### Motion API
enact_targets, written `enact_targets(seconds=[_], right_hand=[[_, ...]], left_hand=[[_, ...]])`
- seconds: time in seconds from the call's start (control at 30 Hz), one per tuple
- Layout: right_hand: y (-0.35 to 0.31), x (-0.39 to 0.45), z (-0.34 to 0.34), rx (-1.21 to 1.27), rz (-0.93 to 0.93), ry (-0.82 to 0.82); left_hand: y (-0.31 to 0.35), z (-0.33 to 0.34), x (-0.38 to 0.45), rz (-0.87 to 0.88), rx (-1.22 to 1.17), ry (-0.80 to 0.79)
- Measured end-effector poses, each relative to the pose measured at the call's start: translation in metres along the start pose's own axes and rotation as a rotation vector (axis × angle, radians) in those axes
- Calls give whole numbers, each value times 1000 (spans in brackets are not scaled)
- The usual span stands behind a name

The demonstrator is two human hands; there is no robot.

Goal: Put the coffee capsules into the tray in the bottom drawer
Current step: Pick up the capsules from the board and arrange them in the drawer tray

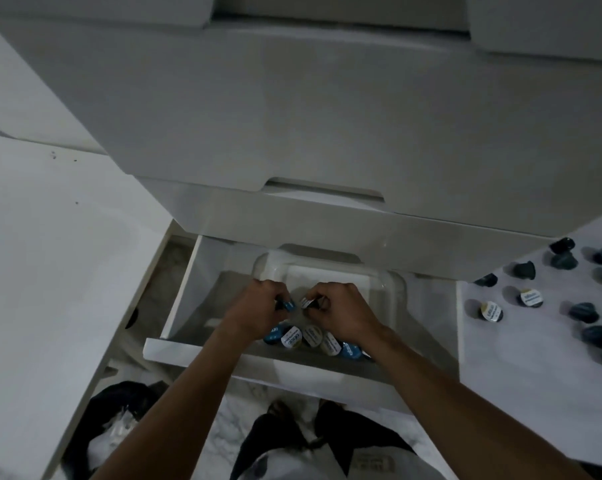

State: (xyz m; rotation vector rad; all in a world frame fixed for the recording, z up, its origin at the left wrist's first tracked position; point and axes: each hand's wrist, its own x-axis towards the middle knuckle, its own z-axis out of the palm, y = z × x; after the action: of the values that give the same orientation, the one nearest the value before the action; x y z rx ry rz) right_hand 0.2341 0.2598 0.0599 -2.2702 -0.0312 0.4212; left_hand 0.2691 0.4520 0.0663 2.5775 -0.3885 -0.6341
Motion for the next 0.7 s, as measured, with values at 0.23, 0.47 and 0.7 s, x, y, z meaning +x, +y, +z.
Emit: enact_targets(seconds=[0.23, 0.47, 0.7], right_hand=[[2, 8, 12, -12, 27, -29], [3, 6, 11, 17, 40, -36], [3, 9, 12, 1, 59, -53]], left_hand=[[-8, 1, 9, -22, 13, -20], [-19, 0, 9, 0, 10, -33], [-25, 1, 4, 15, 25, -19]])
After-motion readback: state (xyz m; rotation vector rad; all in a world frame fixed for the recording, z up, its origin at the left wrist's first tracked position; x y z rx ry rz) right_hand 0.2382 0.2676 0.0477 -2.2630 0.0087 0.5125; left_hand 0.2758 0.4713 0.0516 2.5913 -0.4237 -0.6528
